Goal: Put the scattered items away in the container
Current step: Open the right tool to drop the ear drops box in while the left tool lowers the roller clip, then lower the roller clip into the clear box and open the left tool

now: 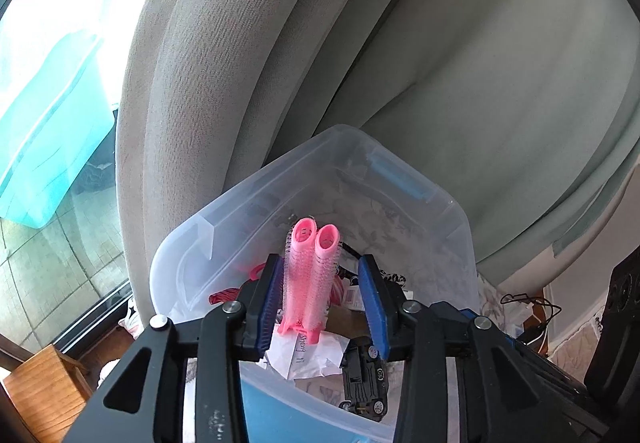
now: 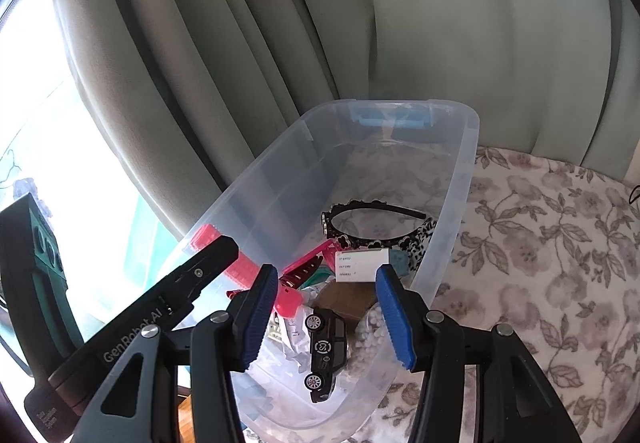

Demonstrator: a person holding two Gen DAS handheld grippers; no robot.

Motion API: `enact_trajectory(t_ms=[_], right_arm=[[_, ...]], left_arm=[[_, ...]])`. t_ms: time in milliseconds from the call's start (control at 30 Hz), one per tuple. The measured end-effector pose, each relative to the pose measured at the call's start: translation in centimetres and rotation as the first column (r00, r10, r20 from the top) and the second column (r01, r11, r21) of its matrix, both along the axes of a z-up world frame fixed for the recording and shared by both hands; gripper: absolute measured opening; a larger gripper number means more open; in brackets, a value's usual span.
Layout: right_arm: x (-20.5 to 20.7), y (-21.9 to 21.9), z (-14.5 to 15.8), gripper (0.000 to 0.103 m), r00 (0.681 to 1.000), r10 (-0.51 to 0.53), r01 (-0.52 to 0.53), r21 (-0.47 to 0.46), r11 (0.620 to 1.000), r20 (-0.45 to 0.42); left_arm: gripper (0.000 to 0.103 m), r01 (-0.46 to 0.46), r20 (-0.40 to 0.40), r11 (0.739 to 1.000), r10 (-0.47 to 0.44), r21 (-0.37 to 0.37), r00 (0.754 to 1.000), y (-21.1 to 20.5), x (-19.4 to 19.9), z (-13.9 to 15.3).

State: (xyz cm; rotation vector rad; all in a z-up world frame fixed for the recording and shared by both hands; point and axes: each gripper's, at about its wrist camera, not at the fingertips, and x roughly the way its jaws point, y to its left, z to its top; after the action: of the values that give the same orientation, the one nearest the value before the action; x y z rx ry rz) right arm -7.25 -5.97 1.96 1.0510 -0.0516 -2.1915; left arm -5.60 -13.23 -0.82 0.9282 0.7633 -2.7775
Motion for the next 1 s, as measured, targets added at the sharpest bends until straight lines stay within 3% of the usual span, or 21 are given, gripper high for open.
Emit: enact_trajectory(t_ms=[200, 400, 500, 1000], right_arm=[[-0.3, 0.4, 0.5, 0.056, 1.000, -0.012, 0.012, -0.005, 1.000, -0.006], [0.0, 1.2, 1.3, 0.061, 1.000, -0.025, 0.025, -0.019, 1.000, -0.019], [0.5, 1.7, 1.8, 0.061, 0.999, -0.031, 0.031, -0.020, 0.999, -0.026], [3.2, 3.2, 3.2, 0.064, 0.999, -0.033, 0.034, 0.034, 0.999, -0.018]], left_arm=[[0.057, -0.008, 0.008, 1.000, 0.008, -0.006, 1.000, 0.7, 0.3, 0.2], [0.069, 0.013, 0.007, 0.999, -0.013, 0.035, 1.000, 1.2, 1.0, 0.3], [0.069, 0.029, 0.012, 0.998, -0.030, 0.058, 0.999, 1.7, 1.3, 0.4], [0.071, 0.037, 0.029, 0.999, -0.038, 0.029, 0.999, 4.3, 4.6, 1.5]])
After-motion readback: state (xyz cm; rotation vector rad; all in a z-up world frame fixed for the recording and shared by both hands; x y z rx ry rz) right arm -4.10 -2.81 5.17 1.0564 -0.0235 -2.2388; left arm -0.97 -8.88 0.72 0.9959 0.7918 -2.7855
